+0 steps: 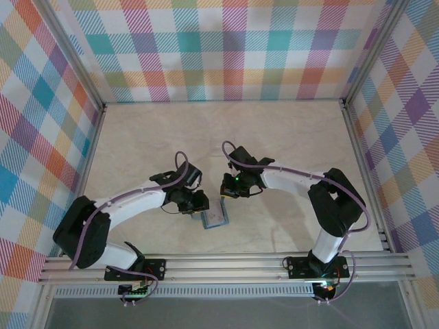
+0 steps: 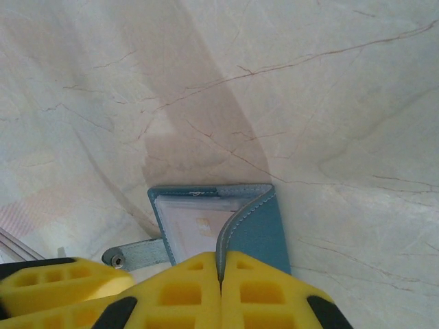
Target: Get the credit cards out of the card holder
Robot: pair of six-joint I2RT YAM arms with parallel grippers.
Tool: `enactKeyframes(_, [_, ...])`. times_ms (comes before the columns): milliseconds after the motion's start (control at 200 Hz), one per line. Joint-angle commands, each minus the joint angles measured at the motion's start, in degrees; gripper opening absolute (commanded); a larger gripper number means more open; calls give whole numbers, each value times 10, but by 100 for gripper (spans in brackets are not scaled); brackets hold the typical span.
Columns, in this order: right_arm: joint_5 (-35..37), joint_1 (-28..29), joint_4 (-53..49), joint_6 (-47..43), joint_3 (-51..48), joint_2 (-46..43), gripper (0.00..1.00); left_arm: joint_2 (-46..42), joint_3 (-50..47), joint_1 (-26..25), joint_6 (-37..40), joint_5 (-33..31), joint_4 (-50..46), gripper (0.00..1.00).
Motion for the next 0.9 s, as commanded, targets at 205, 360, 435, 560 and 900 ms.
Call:
enactKeyframes(205, [6,-4,6,-2,-9,-14,12,80,19,-12,-11,11,25,18])
enactKeyframes(360, [43,-4,-54,-30,-1,-17,29,90,11,-12,-7,-2,18,17])
enactKeyframes(435, [45,-4,-74,-45,2,-18,36,91,7,-11,-5,-6,18,17])
enactKeyframes(560, [49,-4,-100,-62,-1,-25,42,101,8,-12,-6,-9,17,17])
enactKeyframes(900, [66,-4,-173,-117,-14,-42,70,119,19,-12,-5,-20,11,16])
